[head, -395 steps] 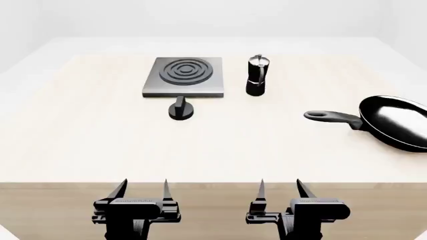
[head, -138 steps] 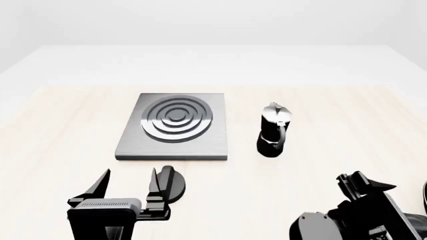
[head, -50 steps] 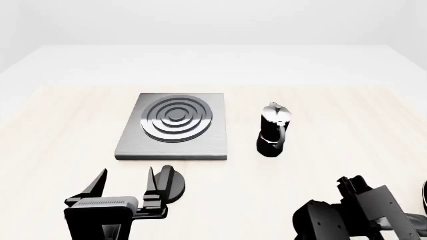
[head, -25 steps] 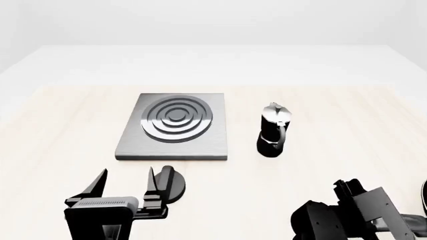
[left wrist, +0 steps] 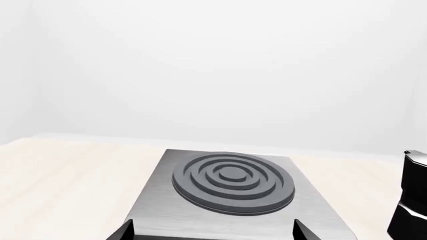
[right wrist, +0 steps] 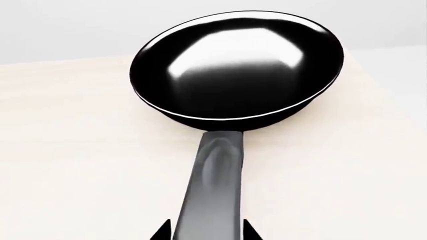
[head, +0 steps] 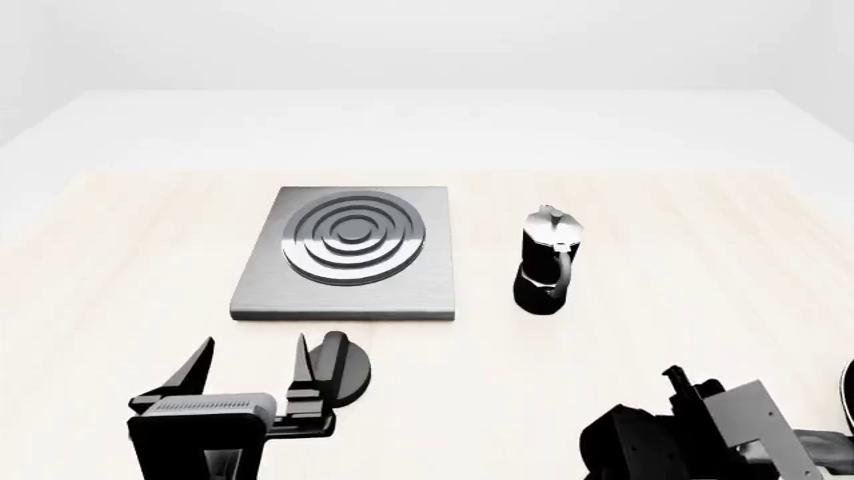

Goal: Put the frying pan on the stove.

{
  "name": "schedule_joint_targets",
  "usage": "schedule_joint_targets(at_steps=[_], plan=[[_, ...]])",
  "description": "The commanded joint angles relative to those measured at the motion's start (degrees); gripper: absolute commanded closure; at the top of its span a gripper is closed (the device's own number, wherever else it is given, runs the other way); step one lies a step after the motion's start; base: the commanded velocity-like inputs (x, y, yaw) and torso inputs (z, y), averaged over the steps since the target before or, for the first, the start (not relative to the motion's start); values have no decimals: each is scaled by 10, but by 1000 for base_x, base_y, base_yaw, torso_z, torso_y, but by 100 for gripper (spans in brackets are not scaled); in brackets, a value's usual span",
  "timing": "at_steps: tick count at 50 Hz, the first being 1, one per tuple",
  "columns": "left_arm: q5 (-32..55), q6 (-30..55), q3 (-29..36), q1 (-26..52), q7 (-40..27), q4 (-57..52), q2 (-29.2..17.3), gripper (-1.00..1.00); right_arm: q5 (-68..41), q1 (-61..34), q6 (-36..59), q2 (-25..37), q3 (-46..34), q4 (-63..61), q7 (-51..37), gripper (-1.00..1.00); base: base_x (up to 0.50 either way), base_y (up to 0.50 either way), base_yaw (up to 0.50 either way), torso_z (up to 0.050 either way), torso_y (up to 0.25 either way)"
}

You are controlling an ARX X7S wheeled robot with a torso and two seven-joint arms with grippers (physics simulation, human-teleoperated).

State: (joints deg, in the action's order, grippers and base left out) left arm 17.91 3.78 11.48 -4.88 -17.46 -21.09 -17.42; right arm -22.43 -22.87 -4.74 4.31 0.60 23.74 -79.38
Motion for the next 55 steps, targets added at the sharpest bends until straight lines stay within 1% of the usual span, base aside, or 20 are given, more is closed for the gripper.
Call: schedule_joint_targets(at_steps=[1,27,35,55], plan=[[2,0,2,1,-2,0,-2,-100,-9,4,-3,2,-5,0,4,100,0,0,0,0,0],[5,-4,5,3,-6,4,-6,-100,16,35,15,19,-38,-91,-12,100,0,0,0,0,0],[4,-5,7,4,-7,6,-6,-100,24,46,28,26,-49,-135,-17,100,0,0,0,0,0],[6,-7,9,3,-11,4,-10,-100,30,62,54,43,-80,-230,-6,100,0,0,0,0,1]])
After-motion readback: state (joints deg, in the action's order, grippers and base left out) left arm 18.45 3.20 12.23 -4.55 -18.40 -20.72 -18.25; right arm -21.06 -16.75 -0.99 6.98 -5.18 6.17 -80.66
